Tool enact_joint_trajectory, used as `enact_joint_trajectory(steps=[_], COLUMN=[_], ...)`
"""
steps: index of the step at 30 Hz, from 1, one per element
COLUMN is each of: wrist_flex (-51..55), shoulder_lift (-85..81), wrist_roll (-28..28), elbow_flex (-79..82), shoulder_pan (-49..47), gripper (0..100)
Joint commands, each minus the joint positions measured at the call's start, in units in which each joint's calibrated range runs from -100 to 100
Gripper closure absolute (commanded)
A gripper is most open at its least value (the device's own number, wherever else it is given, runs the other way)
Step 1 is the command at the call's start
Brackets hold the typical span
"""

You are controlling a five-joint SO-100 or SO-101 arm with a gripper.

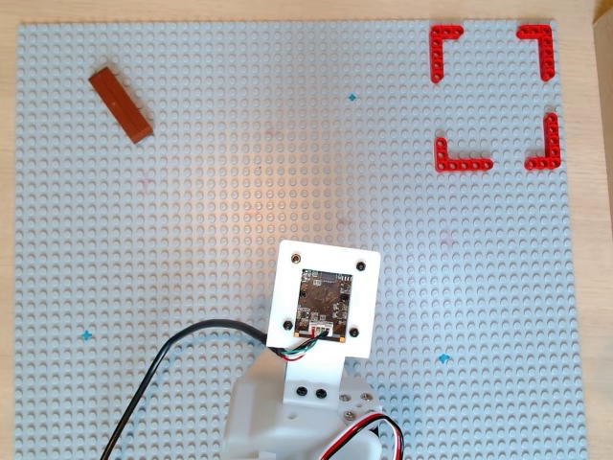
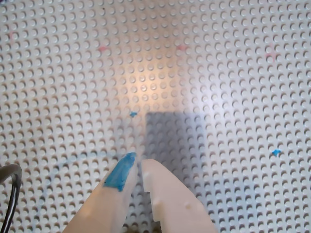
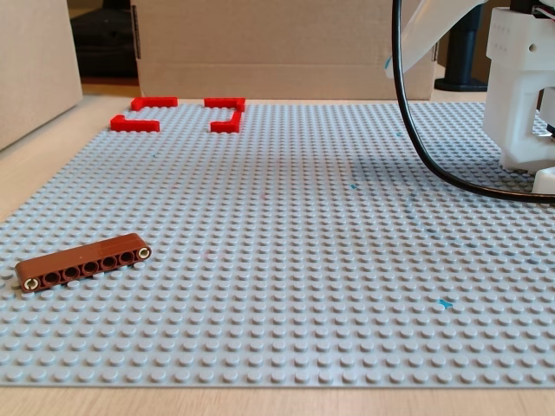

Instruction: Grab and store lego

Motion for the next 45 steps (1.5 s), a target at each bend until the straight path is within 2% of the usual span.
enact_joint_trajectory(steps=[1, 38, 45], wrist_flex=[-0.1, -0.1, -1.9], shoulder_lift=[-0.3, -0.4, 0.6], wrist_roll=[0.0, -0.1, -2.1], elbow_flex=[0.3, 0.2, 0.3], shoulder_pan=[-0.4, -0.2, -7.8], gripper=[98, 98, 98])
